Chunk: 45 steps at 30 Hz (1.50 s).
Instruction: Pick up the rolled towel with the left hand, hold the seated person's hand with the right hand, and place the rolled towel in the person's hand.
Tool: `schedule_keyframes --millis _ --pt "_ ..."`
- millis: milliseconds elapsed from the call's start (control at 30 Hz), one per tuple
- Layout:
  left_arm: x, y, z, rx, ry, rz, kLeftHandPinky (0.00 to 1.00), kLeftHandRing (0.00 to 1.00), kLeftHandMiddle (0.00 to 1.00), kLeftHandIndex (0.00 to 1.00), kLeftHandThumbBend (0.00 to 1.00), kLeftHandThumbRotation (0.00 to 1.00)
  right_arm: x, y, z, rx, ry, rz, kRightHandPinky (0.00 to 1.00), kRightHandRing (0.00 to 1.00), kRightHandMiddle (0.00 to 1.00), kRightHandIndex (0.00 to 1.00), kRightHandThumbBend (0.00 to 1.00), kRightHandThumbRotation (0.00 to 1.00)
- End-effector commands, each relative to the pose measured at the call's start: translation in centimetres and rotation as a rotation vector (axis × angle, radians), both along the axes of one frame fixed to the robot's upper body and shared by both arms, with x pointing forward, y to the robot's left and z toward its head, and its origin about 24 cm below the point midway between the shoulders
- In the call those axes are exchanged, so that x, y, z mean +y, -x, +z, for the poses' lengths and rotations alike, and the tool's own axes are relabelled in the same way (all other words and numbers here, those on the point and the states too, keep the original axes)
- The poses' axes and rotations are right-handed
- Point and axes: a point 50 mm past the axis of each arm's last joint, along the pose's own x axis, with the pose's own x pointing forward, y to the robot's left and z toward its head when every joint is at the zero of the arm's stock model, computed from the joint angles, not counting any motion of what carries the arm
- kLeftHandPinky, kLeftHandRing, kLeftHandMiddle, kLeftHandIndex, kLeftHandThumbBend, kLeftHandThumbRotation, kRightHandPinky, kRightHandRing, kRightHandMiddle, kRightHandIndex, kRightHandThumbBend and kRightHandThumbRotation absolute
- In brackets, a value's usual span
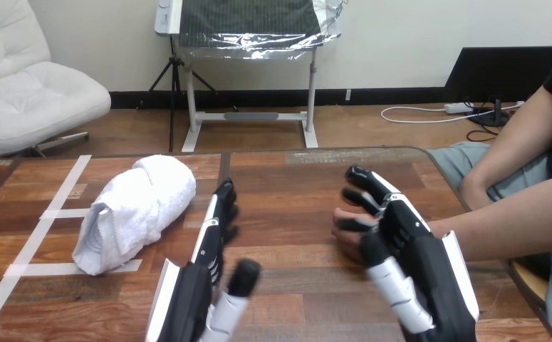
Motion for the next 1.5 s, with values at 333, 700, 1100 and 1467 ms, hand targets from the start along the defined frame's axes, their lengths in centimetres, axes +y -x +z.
schedule_keyframes --millis 333,700,1100,1467 --pt "-2.19 -2.05 2.66 -0.269 0.079 0.102 1.0 0.98 1.0 1.0 0.75 0.97 1.4 -2.3 3.52 -0.343 0.015 -0.037 0.78 0.92 0.94 0.88 0.64 0.76" --pt "-2.16 -2.02 2.42 -0.282 0.081 0.1 1.0 0.97 0.99 1.0 0.75 0.97 1.35 -2.35 3.4 -0.352 0.012 -0.043 0.8 0.92 0.94 0.88 0.63 0.78" --pt "-2.23 -2.04 2.27 -0.283 0.095 0.102 0.97 0.95 0.98 0.99 0.76 0.95 1.31 -2.33 3.3 -0.351 0.014 -0.054 0.77 0.92 0.93 0.87 0.63 0.79" --pt "-2.13 -2.05 2.25 -0.285 0.083 0.104 0.99 0.95 0.98 0.99 0.76 0.96 1.45 -2.28 3.18 -0.341 0.011 -0.054 0.75 0.91 0.93 0.86 0.63 0.76"
